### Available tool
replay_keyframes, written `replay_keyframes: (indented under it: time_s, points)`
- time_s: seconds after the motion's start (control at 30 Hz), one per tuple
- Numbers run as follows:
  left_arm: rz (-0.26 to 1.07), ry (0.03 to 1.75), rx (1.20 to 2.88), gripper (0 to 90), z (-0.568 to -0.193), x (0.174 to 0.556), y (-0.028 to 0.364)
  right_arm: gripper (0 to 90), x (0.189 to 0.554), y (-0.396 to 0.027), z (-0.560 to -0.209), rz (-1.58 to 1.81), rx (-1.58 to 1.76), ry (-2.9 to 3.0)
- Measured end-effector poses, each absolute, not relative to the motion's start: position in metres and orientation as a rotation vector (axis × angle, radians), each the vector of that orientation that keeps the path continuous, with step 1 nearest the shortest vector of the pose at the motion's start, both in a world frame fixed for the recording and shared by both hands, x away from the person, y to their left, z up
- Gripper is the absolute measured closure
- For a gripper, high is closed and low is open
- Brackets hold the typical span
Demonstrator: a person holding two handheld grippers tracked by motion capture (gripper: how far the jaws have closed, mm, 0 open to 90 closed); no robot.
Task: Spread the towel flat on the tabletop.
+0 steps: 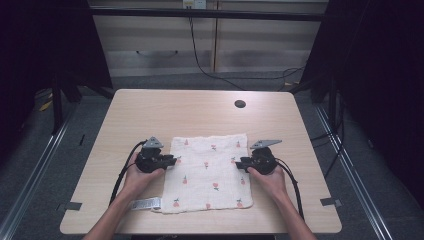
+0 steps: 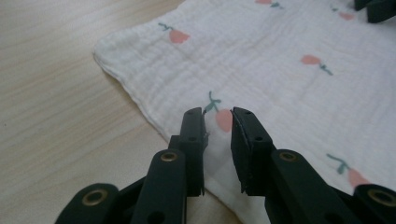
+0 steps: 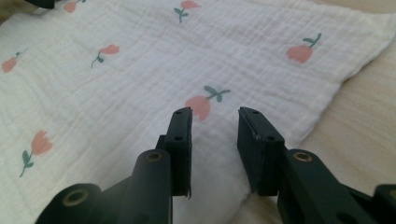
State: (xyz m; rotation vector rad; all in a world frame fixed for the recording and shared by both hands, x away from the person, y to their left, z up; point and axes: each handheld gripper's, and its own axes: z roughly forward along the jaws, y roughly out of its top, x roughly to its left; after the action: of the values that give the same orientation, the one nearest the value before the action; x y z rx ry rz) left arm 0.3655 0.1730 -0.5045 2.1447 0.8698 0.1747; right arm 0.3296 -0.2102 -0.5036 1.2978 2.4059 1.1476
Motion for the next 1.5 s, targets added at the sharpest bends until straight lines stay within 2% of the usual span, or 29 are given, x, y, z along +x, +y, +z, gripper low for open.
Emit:
replay_keyframes:
  time_s: [0.2, 0.53, 1.13, 1.37, 1.5]
  points:
    - [0.199, 0.84, 2.156, 75.8, -0.505, 0.362, 0.172, 68.4, 0.315, -0.209, -0.502, 1.122, 1.259, 2.431]
    - [0.159, 0.82, 2.144, 75.7, -0.506, 0.353, 0.176, 69.2, 0.301, -0.21, -0.5, 1.094, 1.206, 2.486]
    - [0.16, 0.741, 2.188, 75.8, -0.504, 0.316, 0.195, 69.9, 0.272, -0.21, -0.501, 1.145, 1.157, 2.509]
    - [0.159, 0.719, 2.183, 72.5, -0.5, 0.323, 0.19, 66.6, 0.271, -0.207, -0.497, 1.145, 1.132, 2.534]
    - [0.188, 0.733, 2.166, 72.7, -0.497, 0.329, 0.191, 67.0, 0.29, -0.219, -0.485, 1.187, 1.163, 2.445]
